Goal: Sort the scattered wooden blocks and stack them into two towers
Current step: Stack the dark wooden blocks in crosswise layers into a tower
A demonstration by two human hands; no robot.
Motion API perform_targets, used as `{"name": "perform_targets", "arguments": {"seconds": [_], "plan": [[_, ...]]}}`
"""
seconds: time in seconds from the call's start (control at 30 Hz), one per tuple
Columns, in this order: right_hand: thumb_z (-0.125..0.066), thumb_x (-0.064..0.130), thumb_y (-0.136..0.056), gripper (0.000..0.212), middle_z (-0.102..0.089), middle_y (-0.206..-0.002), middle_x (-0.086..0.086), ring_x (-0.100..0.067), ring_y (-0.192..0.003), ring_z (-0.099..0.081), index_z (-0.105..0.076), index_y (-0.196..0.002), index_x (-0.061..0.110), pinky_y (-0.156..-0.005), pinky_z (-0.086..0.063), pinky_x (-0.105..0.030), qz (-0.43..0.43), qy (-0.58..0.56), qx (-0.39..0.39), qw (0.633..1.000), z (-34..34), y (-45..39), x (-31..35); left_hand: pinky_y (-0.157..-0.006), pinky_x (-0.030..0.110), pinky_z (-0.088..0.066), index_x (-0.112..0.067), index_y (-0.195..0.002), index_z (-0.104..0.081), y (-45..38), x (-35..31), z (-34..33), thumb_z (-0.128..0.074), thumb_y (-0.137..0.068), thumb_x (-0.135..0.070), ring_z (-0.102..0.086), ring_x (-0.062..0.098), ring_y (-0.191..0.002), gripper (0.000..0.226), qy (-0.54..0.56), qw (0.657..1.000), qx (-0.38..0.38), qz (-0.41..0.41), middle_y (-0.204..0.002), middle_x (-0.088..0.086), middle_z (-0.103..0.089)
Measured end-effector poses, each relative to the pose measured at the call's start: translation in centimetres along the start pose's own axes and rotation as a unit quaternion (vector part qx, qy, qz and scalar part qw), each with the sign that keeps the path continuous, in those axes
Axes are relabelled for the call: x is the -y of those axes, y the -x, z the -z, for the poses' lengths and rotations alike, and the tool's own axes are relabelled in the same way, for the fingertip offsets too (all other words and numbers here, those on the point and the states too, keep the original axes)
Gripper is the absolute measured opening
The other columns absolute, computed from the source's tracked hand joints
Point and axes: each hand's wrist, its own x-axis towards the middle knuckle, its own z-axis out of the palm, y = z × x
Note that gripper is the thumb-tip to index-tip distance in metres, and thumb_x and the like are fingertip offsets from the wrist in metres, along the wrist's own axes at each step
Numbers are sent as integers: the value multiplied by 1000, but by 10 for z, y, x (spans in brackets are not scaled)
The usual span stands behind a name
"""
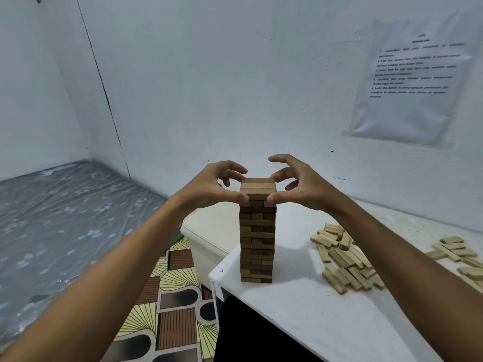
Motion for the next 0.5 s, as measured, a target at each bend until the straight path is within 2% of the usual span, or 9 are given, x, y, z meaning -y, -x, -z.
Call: {"name": "perform_targets", "arguments": {"seconds": [0.13, 0.27, 0.4, 0.5], "plan": [[-82, 45, -57, 91, -63, -108, 14, -4, -108, -56, -39, -137, 37, -87, -50, -27, 1, 6, 2, 1000, 0, -1, 0, -79, 26, -51, -36, -111, -60, 0, 1, 0, -76, -50, -59, -57, 14, -99, 68, -4, 1000, 8, -1, -104, -17, -67], [-79, 53, -56, 92, -63, -113, 11, -7, -112, -56, -39, -137, 39, -89, -49, -27, 1, 7, 11, 1000, 1, 0, -1, -85, 26, -50, -40, -109, -60, -1, 1, -2, -71, -54, -64, -59, 7, -103, 61, -10, 1000, 10, 3, -110, -17, -65], [-66, 57, -71, 69, -61, -122, 6, -7, -113, -57, -45, -134, 38, -93, -46, -30, -4, -10, -3, 1000, 3, -1, -1, -88, 27, -47, -41, -108, -61, -4, -6, -1, -60, -65, -71, -60, -2, -104, 53, -14, 1000, -17, 4, -113, -18, -64], [-60, 59, -76, 62, -59, -125, 4, -10, -112, -58, -50, -132, 34, -91, -49, -32, -9, -5, -26, 1000, 10, -2, 1, -90, 27, -47, -29, -119, -60, -11, -20, 1, -58, -70, -70, -60, 6, -109, 64, -62, 998, -22, -18, -120, -8, -64]]}}
